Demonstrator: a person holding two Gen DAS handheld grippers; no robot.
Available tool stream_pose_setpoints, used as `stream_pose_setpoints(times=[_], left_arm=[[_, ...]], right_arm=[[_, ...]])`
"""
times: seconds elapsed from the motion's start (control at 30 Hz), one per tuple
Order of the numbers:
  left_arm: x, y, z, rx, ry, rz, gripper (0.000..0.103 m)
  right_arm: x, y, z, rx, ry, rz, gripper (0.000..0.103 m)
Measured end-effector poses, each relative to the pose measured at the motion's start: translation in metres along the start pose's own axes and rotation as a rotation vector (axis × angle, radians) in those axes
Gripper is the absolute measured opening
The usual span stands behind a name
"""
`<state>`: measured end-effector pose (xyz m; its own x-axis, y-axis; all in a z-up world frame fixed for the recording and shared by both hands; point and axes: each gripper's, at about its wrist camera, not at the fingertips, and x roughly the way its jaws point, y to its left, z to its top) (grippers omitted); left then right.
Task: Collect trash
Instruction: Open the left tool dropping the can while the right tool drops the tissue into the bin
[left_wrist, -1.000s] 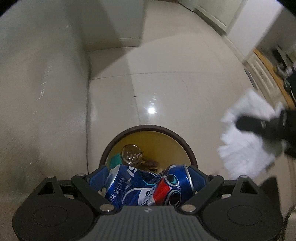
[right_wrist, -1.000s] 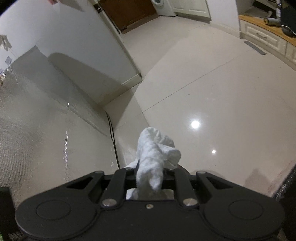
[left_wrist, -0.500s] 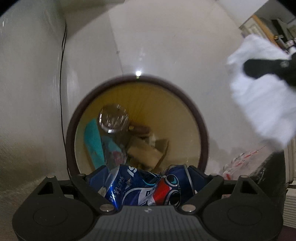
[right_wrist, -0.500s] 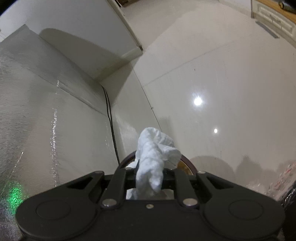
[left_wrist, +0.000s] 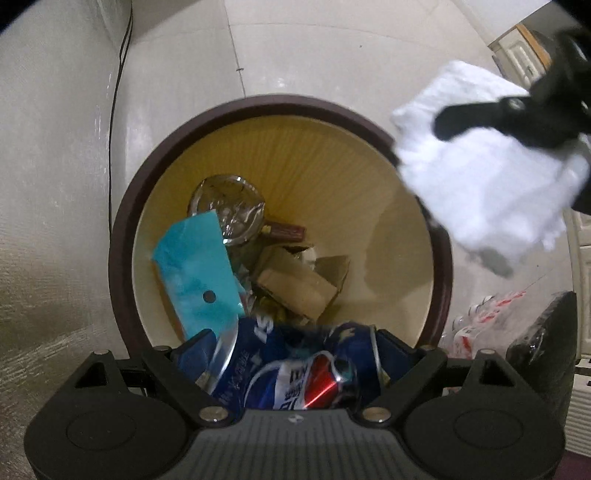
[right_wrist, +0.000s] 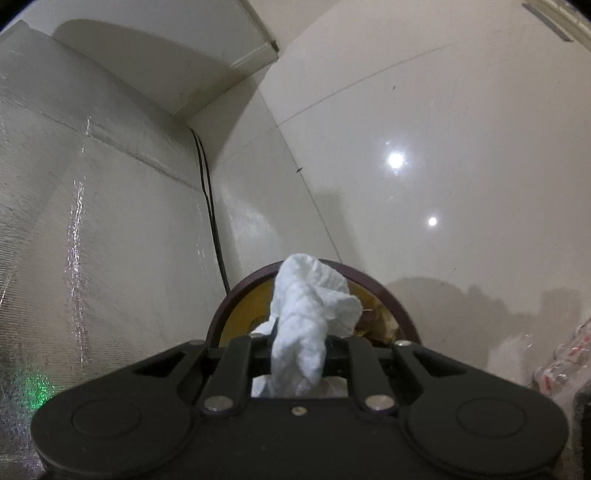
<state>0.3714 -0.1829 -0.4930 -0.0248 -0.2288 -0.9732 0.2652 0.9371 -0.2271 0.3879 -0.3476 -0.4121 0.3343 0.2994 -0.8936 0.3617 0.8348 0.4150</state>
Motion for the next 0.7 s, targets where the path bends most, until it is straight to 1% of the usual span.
stream_pose_setpoints(times=[0.17, 0.3, 0.37, 0.43, 0.53, 0.63, 0.7], left_arm=[[0.009, -0.003, -0.005, 0.027, 0.016, 0.028, 0.090], [0.009, -0.002, -0.005, 0.009, 0.008, 0.028, 0.091], [0.008, -0.001, -0.005, -0.001, 0.007, 0.031, 0.097], [0.008, -0.002, -0.006, 0.001, 0.008, 0.033, 0.099], [0.010, -0.004, -0.007, 0.015, 0.021, 0.028, 0.100], [0.010, -0.005, -0.007, 0.030, 0.024, 0.032, 0.100], [0.011, -0.005, -0.008, 0.030, 0.022, 0.027, 0.101]], right_arm=[[0.021, -0.004, -0.003, 0.034, 0.049, 0.012, 0.015], [0.034, -0.006, -0.006, 0.045, 0.068, 0.010, 0.015], [0.038, -0.007, -0.008, 0.056, 0.066, 0.014, 0.016], [0.041, -0.008, -0.008, 0.071, 0.065, 0.024, 0.020], [0.044, -0.011, -0.009, 0.085, 0.067, 0.050, 0.035], [0.044, -0.009, -0.009, 0.072, 0.060, 0.047, 0.052], [0.044, -0.009, -0.009, 0.073, 0.046, 0.035, 0.082]])
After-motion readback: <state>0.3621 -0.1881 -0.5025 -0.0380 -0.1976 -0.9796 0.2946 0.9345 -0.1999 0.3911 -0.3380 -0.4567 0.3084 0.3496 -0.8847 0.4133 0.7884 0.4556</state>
